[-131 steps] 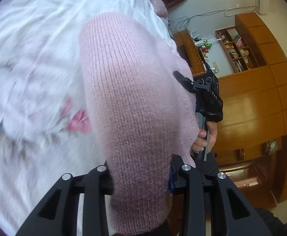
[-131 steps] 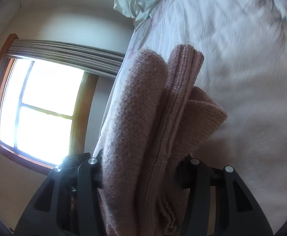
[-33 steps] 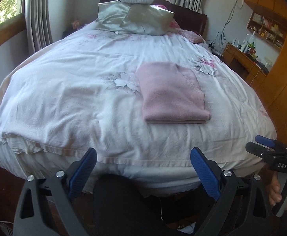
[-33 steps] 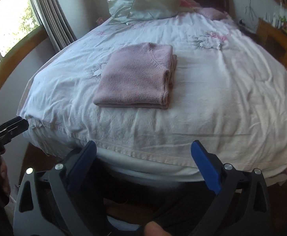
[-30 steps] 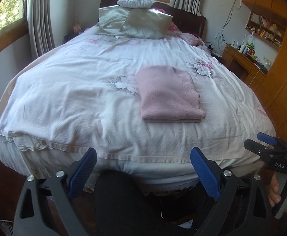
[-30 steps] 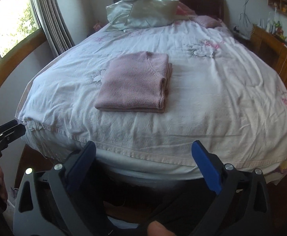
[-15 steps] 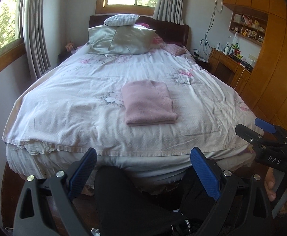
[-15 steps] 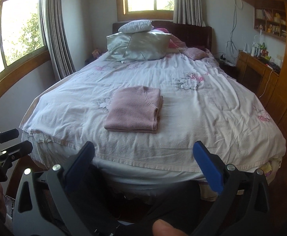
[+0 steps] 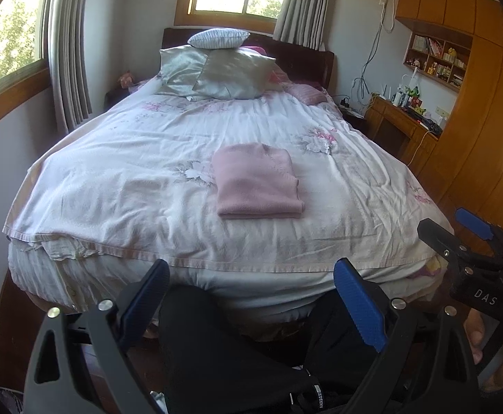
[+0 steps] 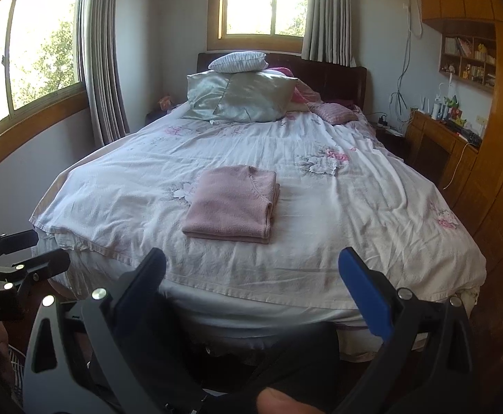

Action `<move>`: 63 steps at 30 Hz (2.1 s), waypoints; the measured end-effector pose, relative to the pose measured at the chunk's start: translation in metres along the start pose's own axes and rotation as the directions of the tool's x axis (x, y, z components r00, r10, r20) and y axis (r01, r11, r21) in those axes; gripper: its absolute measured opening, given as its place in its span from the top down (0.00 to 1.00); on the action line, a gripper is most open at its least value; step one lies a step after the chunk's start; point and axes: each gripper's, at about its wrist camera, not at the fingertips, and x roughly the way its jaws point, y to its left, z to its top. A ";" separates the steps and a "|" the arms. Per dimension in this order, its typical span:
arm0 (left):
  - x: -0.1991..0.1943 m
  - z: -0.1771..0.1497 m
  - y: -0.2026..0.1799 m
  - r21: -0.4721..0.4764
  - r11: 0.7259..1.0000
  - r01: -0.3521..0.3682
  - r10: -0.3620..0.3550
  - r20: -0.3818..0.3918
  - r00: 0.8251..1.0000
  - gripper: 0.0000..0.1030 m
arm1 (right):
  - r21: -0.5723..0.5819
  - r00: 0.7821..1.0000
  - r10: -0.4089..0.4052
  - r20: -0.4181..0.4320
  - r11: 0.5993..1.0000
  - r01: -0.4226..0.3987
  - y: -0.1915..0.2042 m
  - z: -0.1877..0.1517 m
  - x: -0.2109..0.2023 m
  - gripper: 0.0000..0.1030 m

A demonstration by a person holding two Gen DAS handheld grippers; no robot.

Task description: Fold small clothes

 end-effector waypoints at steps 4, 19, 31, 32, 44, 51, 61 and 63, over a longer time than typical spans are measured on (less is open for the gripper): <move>0.001 -0.001 -0.001 0.003 1.000 -0.006 0.006 -0.004 1.000 0.07 | -0.005 1.000 -0.002 -0.006 1.000 0.002 0.003 -0.001 0.001 0.03; 0.004 -0.002 -0.002 0.004 0.999 -0.038 0.039 -0.018 0.999 0.07 | 0.000 0.999 0.029 -0.023 1.000 -0.029 0.003 -0.006 0.008 0.03; 0.010 0.001 -0.002 0.013 0.998 -0.058 0.058 -0.026 0.998 0.07 | 0.007 0.999 0.043 -0.027 0.999 -0.043 0.001 -0.007 0.019 0.03; 0.010 0.001 -0.002 0.014 0.998 -0.060 0.060 -0.025 0.998 0.07 | 0.006 0.999 0.042 -0.025 0.999 -0.042 0.001 -0.007 0.019 0.03; 0.015 0.007 0.003 0.019 0.995 -0.100 0.101 -0.021 0.995 0.07 | -0.005 0.998 0.054 -0.033 0.999 -0.054 0.004 -0.005 0.026 0.03; 0.015 0.011 0.005 0.015 0.994 -0.112 0.112 -0.017 0.994 0.07 | -0.006 0.998 0.055 -0.036 0.998 -0.055 0.005 -0.004 0.027 0.03; 0.024 0.012 0.005 0.018 0.993 -0.120 0.121 -0.039 0.992 0.07 | 0.003 0.997 0.056 -0.051 0.998 -0.056 0.002 -0.004 0.036 0.03; 0.024 0.012 0.005 0.018 0.993 -0.121 0.121 -0.039 0.992 0.07 | 0.001 0.997 0.058 -0.050 0.998 -0.058 0.002 -0.004 0.037 0.03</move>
